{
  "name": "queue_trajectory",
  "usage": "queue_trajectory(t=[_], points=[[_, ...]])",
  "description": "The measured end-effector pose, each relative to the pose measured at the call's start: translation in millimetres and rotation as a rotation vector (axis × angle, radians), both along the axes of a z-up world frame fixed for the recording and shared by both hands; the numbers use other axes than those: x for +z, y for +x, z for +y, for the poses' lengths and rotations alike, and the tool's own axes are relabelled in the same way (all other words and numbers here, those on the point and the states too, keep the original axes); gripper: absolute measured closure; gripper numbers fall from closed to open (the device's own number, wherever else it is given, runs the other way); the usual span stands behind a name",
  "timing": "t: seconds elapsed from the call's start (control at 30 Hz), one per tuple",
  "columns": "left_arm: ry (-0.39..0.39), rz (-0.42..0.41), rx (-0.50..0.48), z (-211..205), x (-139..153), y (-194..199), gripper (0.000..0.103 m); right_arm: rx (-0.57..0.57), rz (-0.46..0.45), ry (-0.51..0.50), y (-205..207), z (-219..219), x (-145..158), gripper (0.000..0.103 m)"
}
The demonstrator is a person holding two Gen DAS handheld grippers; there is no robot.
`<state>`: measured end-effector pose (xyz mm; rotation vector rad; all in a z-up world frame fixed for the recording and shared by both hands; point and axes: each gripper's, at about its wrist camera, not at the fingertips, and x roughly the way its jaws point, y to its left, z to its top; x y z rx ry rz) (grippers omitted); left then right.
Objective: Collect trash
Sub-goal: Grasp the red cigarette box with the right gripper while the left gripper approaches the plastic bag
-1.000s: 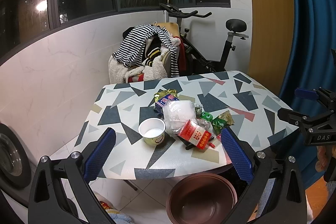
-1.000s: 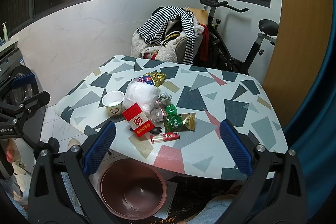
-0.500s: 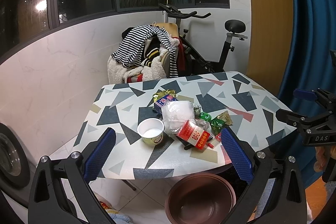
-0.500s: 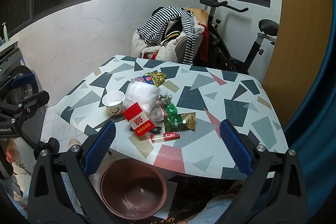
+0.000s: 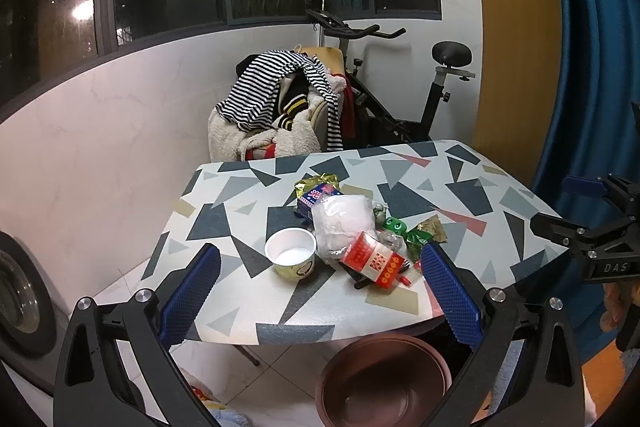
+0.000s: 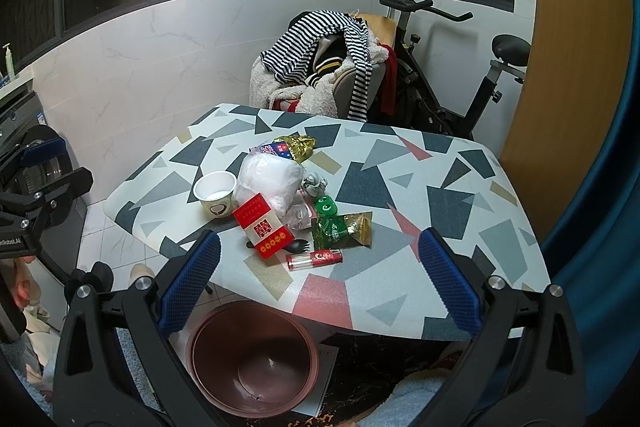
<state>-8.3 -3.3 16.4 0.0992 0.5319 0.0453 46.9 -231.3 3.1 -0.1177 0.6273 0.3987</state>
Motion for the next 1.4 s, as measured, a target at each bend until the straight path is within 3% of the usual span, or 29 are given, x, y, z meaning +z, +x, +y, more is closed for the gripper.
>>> queue_trajectory(t=[0.17, 0.3, 0.37, 0.53, 0.7, 0.87, 0.97, 1.07, 1.2, 1.4], points=[[-0.014, 0.004, 0.019, 6, -11, 4, 0.005, -0.013, 0.033, 0.0, 4, 1, -15, 0.006], [0.082, 0.001, 0.053, 4, -31, 10, 0.005, -0.028, 0.054, 0.002, 10, -1, -31, 0.006], [0.081, 0.026, 0.041, 15, -42, 15, 0.005, -0.034, 0.056, -0.006, 14, -2, -41, 0.006], [0.013, 0.109, 0.05, 36, -71, 36, 0.005, -0.022, 0.063, 0.0, 27, 0, -66, 0.005], [-0.008, 0.107, 0.074, 57, -95, 48, 0.005, 0.021, 0.104, 0.059, 45, 7, -92, 0.005], [-0.025, 0.139, 0.091, 72, -116, 62, 0.005, 0.1, 0.142, 0.058, 66, 38, -121, 0.005], [-0.024, 0.138, 0.14, 83, -127, 68, 0.005, 0.182, 0.224, 0.035, 82, 67, -141, 0.006], [-0.072, 0.171, 0.156, 96, -139, 74, 0.005, 0.181, 0.205, -0.047, 95, 93, -156, 0.006], [-0.173, 0.219, 0.162, 114, -152, 79, 0.005, 0.2, 0.162, -0.056, 113, 118, -169, 0.006], [-0.212, 0.228, 0.199, 123, -158, 81, 0.005, 0.247, 0.142, -0.107, 135, 148, -184, 0.006]])
